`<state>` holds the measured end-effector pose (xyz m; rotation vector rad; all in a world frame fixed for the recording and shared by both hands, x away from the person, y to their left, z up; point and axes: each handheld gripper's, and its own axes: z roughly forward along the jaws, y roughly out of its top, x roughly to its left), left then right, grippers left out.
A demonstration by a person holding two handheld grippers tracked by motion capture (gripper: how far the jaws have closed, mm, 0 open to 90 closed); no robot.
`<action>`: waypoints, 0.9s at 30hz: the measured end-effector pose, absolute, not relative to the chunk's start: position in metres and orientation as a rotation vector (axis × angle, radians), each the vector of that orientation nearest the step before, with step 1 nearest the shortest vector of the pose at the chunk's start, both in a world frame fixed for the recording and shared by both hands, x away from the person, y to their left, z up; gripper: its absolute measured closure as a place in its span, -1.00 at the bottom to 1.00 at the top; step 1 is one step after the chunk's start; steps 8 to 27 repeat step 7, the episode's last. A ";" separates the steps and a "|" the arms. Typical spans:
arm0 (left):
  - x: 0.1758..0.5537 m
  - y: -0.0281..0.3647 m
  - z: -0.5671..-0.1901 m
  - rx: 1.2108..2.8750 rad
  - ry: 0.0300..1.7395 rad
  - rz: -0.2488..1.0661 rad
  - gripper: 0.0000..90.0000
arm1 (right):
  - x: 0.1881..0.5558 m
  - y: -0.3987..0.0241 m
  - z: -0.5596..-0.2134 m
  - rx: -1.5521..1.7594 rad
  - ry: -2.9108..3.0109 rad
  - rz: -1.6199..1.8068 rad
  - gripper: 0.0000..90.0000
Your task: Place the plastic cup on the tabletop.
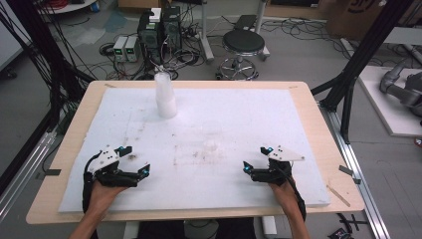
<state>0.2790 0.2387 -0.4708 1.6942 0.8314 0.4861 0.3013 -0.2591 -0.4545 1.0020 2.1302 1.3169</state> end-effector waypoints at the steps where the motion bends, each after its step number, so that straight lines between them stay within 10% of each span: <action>1: 0.279 0.239 -0.471 1.691 0.831 0.485 -0.96 | 0.302 -0.259 -0.455 1.002 2.132 1.315 -0.69; 27: 0.278 0.239 -0.471 1.686 0.834 0.495 -0.96 | 0.301 -0.259 -0.455 1.001 2.127 1.315 -0.69</action>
